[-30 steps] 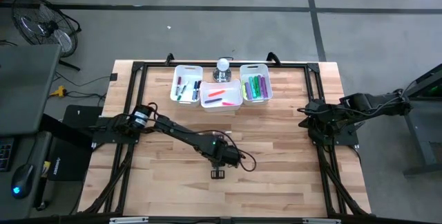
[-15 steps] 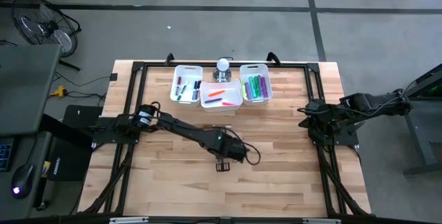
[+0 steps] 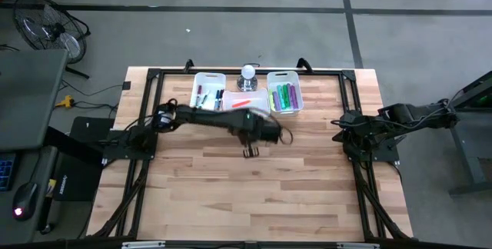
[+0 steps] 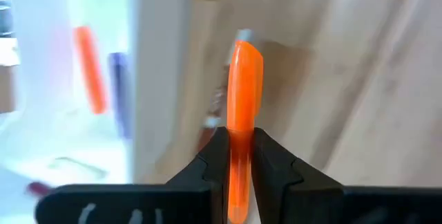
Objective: Pick & Place Markers
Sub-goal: Put the orange pen into the middle white bin
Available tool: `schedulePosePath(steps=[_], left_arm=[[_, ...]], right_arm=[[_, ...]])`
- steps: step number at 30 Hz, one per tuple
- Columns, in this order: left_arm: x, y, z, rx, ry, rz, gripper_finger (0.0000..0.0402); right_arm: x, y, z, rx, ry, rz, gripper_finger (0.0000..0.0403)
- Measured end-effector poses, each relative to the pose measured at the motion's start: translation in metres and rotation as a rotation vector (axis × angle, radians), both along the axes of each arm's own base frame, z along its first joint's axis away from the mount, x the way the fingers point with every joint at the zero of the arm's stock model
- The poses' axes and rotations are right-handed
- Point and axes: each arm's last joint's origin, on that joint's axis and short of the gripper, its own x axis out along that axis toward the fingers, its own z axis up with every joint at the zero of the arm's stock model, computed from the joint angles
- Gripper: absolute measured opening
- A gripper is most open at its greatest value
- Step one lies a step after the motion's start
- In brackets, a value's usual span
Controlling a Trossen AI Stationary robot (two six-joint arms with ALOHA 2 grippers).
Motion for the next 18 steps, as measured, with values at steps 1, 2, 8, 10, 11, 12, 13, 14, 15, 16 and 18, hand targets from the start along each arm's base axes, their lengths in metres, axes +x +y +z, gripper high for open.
schedulePosePath(steps=[1, 2, 8, 10, 11, 12, 13, 14, 15, 16, 18], left_arm=[[-0.001, 0.01, 0.003, 0.004, 0.007, 0.007, 0.0033], [-0.001, 0.02, 0.006, 0.007, 0.012, 0.012, 0.0033], [-0.004, 0.077, 0.01, 0.014, 0.022, 0.042, 0.0033], [-0.007, 0.093, 0.01, 0.004, 0.034, 0.05, 0.0033], [-0.008, 0.101, 0.01, -0.007, 0.037, 0.051, 0.0033], [-0.009, 0.107, 0.01, -0.016, 0.039, 0.051, 0.0033], [-0.011, 0.113, 0.01, -0.026, 0.042, 0.05, 0.0033], [-0.012, 0.118, 0.01, -0.036, 0.043, 0.048, 0.0033], [-0.013, 0.122, 0.01, -0.038, 0.046, 0.046, 0.0033], [-0.014, 0.126, 0.01, -0.041, 0.048, 0.042, 0.0033], [-0.014, 0.13, 0.01, -0.056, 0.046, 0.032, 0.0033]], right_arm=[[0.0, 0.0, 0.0, 0.0, 0.0, 0.0, 0.0], [0.0, 0.0, 0.0, 0.0, 0.0, 0.0, 0.0], [0.0, 0.0, 0.0, 0.01, 0.0, -0.014, 0.0], [0.0, 0.0, 0.0, 0.013, 0.0, -0.017, 0.0], [0.0, 0.0, 0.0, 0.013, 0.0, -0.018, 0.0], [0.0, 0.0, 0.0, 0.015, 0.0, -0.02, 0.0], [0.0, 0.0, 0.0, 0.016, 0.0, -0.021, 0.0], [0.0, 0.0, 0.0, 0.017, 0.0, -0.023, 0.0], [0.0, 0.0, 0.0, 0.018, 0.0, -0.023, 0.0], [0.0, 0.0, 0.0, 0.018, 0.0, -0.023, 0.0], [0.0, 0.0, 0.0, 0.018, 0.0, -0.023, 0.0]])
